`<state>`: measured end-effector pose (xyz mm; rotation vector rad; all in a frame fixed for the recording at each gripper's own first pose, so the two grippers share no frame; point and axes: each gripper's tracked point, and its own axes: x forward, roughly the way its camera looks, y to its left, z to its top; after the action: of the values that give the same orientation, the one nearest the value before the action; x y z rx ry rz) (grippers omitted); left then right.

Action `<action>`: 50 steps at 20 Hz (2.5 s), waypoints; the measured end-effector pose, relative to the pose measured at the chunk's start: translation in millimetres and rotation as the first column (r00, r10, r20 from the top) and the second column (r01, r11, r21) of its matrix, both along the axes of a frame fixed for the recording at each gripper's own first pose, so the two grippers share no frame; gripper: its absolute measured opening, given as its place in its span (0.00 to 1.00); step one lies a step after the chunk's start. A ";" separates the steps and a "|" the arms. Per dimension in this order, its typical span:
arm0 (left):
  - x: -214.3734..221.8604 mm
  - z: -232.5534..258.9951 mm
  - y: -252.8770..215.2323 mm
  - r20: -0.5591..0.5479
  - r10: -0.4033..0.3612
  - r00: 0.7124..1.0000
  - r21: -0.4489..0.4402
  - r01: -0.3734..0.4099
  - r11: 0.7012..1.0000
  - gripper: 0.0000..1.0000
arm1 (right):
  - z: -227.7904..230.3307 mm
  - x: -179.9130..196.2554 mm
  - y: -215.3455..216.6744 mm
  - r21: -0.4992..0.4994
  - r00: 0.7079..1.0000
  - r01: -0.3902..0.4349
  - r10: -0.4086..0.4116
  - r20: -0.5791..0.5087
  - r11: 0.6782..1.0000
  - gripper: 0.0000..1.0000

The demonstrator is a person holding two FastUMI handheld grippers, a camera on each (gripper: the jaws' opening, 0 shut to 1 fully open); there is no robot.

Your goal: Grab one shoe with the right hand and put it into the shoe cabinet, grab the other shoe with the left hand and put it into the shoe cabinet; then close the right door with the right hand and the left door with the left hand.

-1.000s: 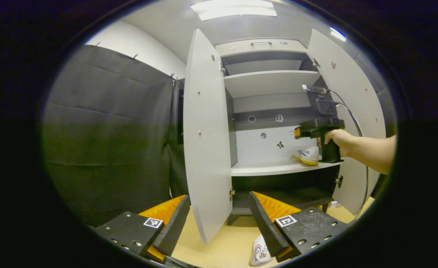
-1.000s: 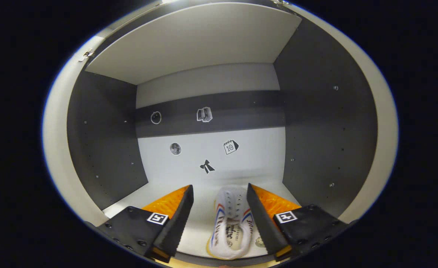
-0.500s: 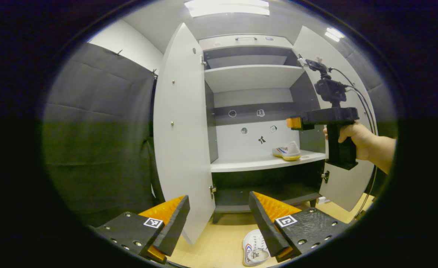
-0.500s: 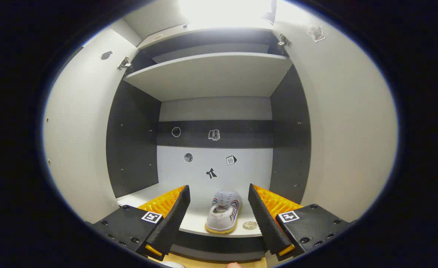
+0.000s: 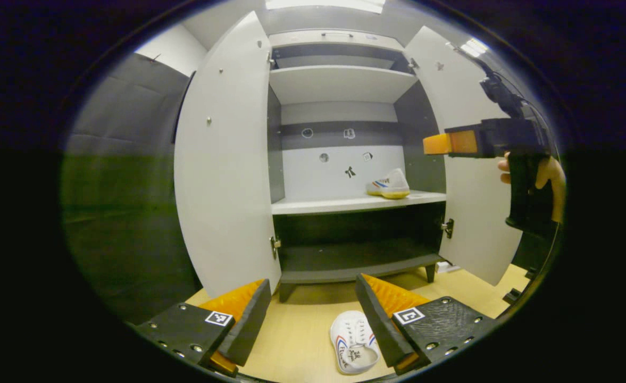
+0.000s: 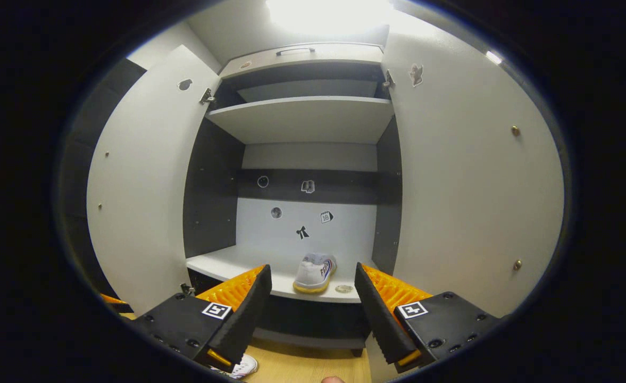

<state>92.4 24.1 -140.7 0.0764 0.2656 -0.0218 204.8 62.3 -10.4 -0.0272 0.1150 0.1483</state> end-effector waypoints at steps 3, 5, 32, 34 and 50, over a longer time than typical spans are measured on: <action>0.4 -32.2 -4.4 -0.068 -0.036 0.997 -0.011 0.035 0.999 0.94 | -11.9 -21.5 -6.2 -0.029 1.000 -0.009 0.008 -0.030 1.000 0.98; 0.8 -54.6 -9.1 -0.114 -0.055 0.992 -0.012 0.054 0.998 0.93 | -14.0 -32.1 -9.9 -0.039 0.999 -0.003 0.002 -0.035 0.999 0.98; -1.5 -252.3 -26.5 -0.599 -0.119 0.792 -0.049 0.112 0.993 0.95 | -49.4 -92.6 -15.2 0.016 0.981 -0.026 0.028 -0.192 1.000 0.98; -1.9 -257.9 -26.9 -0.606 -0.114 0.787 -0.059 0.099 0.993 0.95 | -51.4 -91.5 -16.4 0.014 0.980 -0.026 0.028 -0.198 1.000 0.98; -5.5 -258.2 -40.1 -0.596 -0.099 0.797 -0.101 0.048 0.994 0.04 | -58.4 -93.3 -17.8 0.041 0.972 -0.039 0.047 -0.228 0.998 0.98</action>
<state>86.9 -15.9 -398.9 -0.0044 0.9052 -0.1365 111.5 44.5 -68.7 0.0237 0.3427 0.1968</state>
